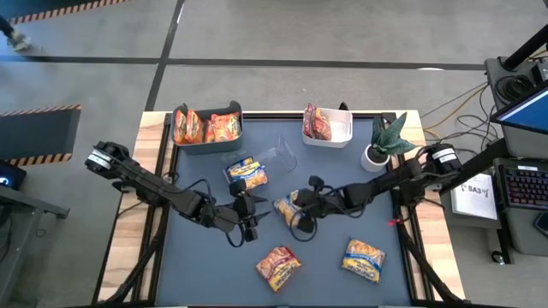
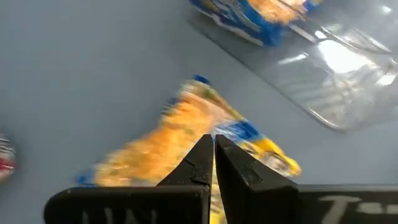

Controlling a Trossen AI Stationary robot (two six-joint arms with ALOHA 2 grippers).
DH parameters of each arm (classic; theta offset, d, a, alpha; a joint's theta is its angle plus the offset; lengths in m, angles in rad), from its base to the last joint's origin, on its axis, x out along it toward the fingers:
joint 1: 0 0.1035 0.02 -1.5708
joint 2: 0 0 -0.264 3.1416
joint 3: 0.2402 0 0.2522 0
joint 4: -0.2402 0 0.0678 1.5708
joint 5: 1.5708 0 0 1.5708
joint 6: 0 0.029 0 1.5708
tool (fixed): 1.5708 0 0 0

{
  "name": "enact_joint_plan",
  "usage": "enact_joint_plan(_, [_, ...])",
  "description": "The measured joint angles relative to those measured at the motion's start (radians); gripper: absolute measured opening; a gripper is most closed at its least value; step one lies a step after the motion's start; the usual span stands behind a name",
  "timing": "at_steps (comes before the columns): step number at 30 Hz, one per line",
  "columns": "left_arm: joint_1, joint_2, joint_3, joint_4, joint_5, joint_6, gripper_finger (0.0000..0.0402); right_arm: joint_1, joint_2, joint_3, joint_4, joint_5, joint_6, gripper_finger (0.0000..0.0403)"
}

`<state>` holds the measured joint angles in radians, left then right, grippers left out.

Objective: Sort Maruchan noodles
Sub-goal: Put the blue noodle pack into the transparent bin

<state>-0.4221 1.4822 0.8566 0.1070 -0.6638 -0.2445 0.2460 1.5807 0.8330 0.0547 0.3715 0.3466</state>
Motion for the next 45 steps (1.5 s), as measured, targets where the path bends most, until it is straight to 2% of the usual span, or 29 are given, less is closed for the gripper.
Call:
enact_joint_plan(4, [0.000,0.013,0.000,-0.003,0.002,-0.009,0.0162,0.002,-0.028,0.020,-0.026,-0.072,0.004,0.0009])
enact_joint_plan(7, [0.000,0.042,0.000,0.007,0.003,-0.021,0.0162,0.000,-0.073,0.029,-0.090,-0.135,0.066,0.0009])
enact_joint_plan(12, [0.002,0.118,0.023,0.040,0.004,-0.046,0.0158,-0.001,-0.156,0.022,-0.258,-0.139,0.186,0.0009])
enact_joint_plan(16, [0.005,0.208,0.086,0.051,0.004,-0.029,0.0133,-0.001,-0.213,0.006,-0.340,-0.126,0.245,0.0009])
enact_joint_plan(23, [0.029,0.386,0.204,0.052,0.004,0.046,0.0045,-0.010,-0.252,-0.058,-0.278,-0.067,0.284,0.0009])
enact_joint_plan(26, [0.047,0.448,0.228,0.055,0.003,0.050,0.0008,-0.015,-0.241,-0.084,-0.187,-0.028,0.290,0.0009])
enact_joint_plan(29, [0.052,0.486,0.230,0.047,0.001,0.042,0.0009,-0.031,-0.215,-0.119,-0.073,-0.032,0.294,0.0009])
enact_joint_plan(32, [0.051,0.503,0.227,0.041,0.003,0.027,0.0006,-0.052,-0.199,-0.151,-0.033,-0.039,0.361,0.0009])
enact_joint_plan(34, [0.051,0.510,0.226,0.043,0.007,0.017,0.0002,-0.072,-0.204,-0.167,-0.027,-0.080,0.398,0.0012])
enact_joint_plan(39, [0.058,0.513,0.214,0.047,0.012,0.001,0.0001,-0.106,-0.203,-0.188,-0.025,-0.136,0.435,0.0048])
enact_joint_plan(45, [0.069,0.513,0.205,0.042,0.011,-0.004,0.0000,-0.124,-0.201,-0.196,-0.013,-0.163,0.458,0.0126])
